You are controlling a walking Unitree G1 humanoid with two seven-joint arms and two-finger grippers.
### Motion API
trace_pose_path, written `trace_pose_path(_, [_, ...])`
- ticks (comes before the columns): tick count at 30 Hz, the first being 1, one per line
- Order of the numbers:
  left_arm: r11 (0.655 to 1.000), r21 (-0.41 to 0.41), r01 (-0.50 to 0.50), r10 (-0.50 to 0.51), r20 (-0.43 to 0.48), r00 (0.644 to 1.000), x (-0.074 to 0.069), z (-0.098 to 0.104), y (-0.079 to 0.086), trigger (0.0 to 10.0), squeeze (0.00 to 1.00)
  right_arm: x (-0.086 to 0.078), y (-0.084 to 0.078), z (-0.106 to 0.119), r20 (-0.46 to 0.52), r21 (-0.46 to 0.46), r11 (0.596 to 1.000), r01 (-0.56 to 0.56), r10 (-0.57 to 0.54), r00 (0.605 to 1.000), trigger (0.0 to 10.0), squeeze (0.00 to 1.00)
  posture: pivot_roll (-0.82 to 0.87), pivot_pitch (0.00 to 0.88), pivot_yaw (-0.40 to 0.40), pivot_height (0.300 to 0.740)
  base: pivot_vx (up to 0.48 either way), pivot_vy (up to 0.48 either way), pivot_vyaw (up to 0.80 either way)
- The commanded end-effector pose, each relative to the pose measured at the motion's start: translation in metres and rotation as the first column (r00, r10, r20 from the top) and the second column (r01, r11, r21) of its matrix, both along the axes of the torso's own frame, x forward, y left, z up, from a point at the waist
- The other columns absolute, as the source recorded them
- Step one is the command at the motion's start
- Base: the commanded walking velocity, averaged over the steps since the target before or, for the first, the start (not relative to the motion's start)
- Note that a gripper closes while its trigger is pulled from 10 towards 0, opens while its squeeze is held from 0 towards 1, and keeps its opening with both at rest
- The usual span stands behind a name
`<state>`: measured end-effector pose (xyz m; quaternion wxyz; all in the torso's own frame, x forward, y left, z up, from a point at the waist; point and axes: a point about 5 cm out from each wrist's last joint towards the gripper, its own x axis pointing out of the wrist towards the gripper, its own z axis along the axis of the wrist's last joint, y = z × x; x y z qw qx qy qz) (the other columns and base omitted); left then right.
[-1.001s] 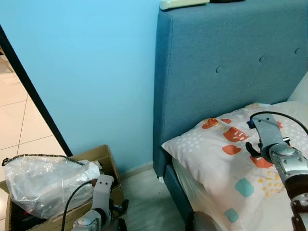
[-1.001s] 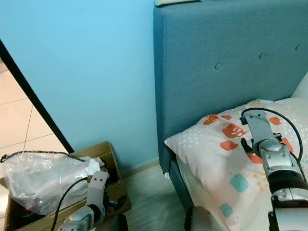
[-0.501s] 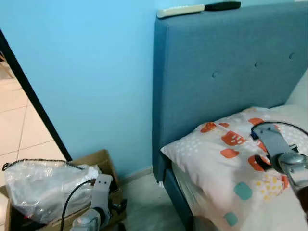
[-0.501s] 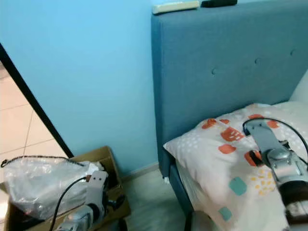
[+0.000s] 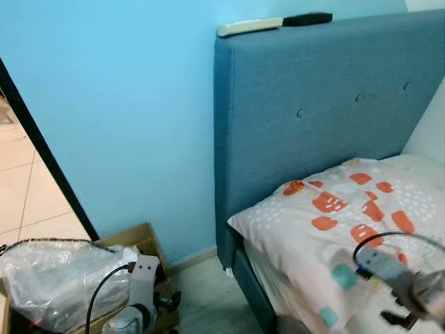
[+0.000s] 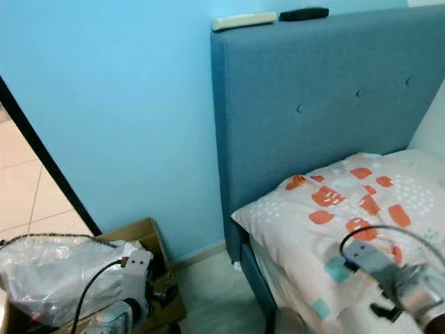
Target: Clean up the room
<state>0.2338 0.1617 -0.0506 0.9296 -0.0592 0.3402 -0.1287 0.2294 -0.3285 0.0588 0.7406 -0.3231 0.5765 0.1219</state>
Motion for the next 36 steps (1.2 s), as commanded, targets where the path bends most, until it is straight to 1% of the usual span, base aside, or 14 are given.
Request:
trace_pose_path(1, [1.000, 0.010, 0.002, -0.001, -0.010, 1.000, -0.005, -0.003, 0.004, 10.0, 0.00, 0.003, 0.007, -0.012, 0.010, -0.007, 1.000, -0.019, 0.019, 1.000, 10.0, 0.00, 0.08, 0.054, -0.003, 0.598, 0.000, 0.000, 0.00])
trace_pose_path(6, [1.000, 0.014, 0.000, 0.000, -0.012, 1.000, -0.009, -0.005, 0.007, 10.0, 0.00, -0.001, 0.028, -0.042, 0.006, 0.006, 1.000, 0.003, -0.003, 1.000, 10.0, 0.00, 0.10, 0.069, -0.003, 0.598, 0.000, 0.000, 0.00])
trace_pose_path(8, [1.000, 0.018, -0.001, 0.001, -0.012, 1.000, -0.012, -0.006, 0.010, 10.0, 0.00, 0.004, 0.032, -0.053, 0.093, -0.018, 0.999, 0.047, -0.045, 0.995, 10.0, 0.00, 0.11, 0.089, 0.001, 0.598, 0.000, 0.000, 0.00])
trace_pose_path(11, [1.000, 0.023, 0.000, 0.000, -0.013, 1.000, -0.015, -0.007, 0.013, 10.0, 0.00, 0.014, 0.042, -0.056, 0.188, -0.022, 0.999, 0.026, -0.021, 0.982, 10.0, 0.00, 0.12, 0.093, 0.000, 0.598, 0.000, 0.000, 0.00])
trace_pose_path(17, [1.000, 0.024, -0.001, 0.001, -0.013, 1.000, -0.015, -0.007, 0.013, 10.0, 0.00, 0.020, 0.045, -0.056, 0.238, -0.008, 0.999, 0.038, -0.035, 0.971, 10.0, 0.00, 0.12, 0.098, -0.001, 0.598, 0.000, 0.000, 0.00])
trace_pose_path(18, [1.000, 0.026, -0.003, 0.003, -0.011, 1.000, -0.016, -0.007, 0.014, 10.0, 0.00, 0.038, 0.060, -0.050, 0.367, 0.013, 0.999, -0.029, 0.023, 0.930, 10.0, 0.00, 0.12, 0.103, 0.003, 0.598, 0.000, 0.000, 0.00])
trace_pose_path(19, [1.000, 0.026, -0.003, 0.003, -0.011, 1.000, -0.016, -0.007, 0.014, 10.0, 0.00, 0.038, 0.060, -0.050, 0.367, 0.013, 0.999, -0.029, 0.023, 0.930, 10.0, 0.00, 0.12, 0.103, 0.003, 0.598, 0.000, 0.000, 0.00])
trace_pose_path(20, [1.000, 0.028, -0.004, 0.004, -0.008, 1.000, -0.016, -0.007, 0.015, 10.0, 0.00, 0.053, 0.076, -0.044, 0.469, 0.057, 0.996, -0.074, 0.039, 0.882, 10.0, 0.00, 0.13, 0.102, 0.003, 0.598, 0.000, 0.000, 0.00])
trace_pose_path(21, [1.000, 0.028, -0.004, 0.004, -0.008, 1.000, -0.016, -0.007, 0.015, 10.0, 0.00, 0.053, 0.076, -0.044, 0.469, 0.057, 0.996, -0.074, 0.039, 0.882, 10.0, 0.00, 0.13, 0.102, 0.003, 0.598, 0.000, 0.000, 0.00])
trace_pose_path(22, [1.000, 0.029, -0.002, 0.003, -0.005, 1.000, -0.016, -0.007, 0.015, 10.0, 0.00, 0.067, 0.094, -0.036, 0.567, 0.088, 0.988, -0.124, 0.052, 0.822, 10.0, 0.00, 0.13, 0.102, 0.003, 0.598, 0.000, 0.000, 0.00])
trace_pose_path(23, [1.000, 0.029, -0.002, 0.003, -0.005, 1.000, -0.016, -0.007, 0.015, 10.0, 0.00, 0.067, 0.094, -0.036, 0.567, 0.088, 0.988, -0.124, 0.052, 0.822, 10.0, 0.00, 0.13, 0.102, 0.003, 0.598, 0.000, 0.000, 0.00])
trace_pose_path(25, [1.000, 0.031, -0.002, 0.002, 0.003, 1.000, -0.015, -0.006, 0.014, 10.0, 0.00, 0.083, 0.113, -0.024, 0.663, 0.132, 0.979, -0.156, 0.030, 0.748, 10.0, 0.00, 0.13, 0.100, 0.000, 0.598, 0.000, 0.000, 0.00])
trace_pose_path(32, [1.000, 0.031, -0.003, 0.002, 0.006, 1.000, -0.014, -0.006, 0.013, 10.0, 0.00, 0.085, 0.118, -0.025, 0.673, 0.181, 0.973, -0.145, -0.015, 0.740, 10.0, 0.00, 0.13, 0.098, -0.005, 0.598, 0.000, 0.000, 0.00])
trace_pose_path(36, [1.000, 0.027, -0.004, 0.004, 0.006, 1.000, -0.014, -0.006, 0.012, 10.0, 0.00, 0.078, 0.115, -0.034, 0.641, 0.208, 0.968, -0.137, -0.029, 0.767, 10.0, 0.00, 0.12, 0.097, -0.007, 0.598, 0.000, 0.000, 0.00])
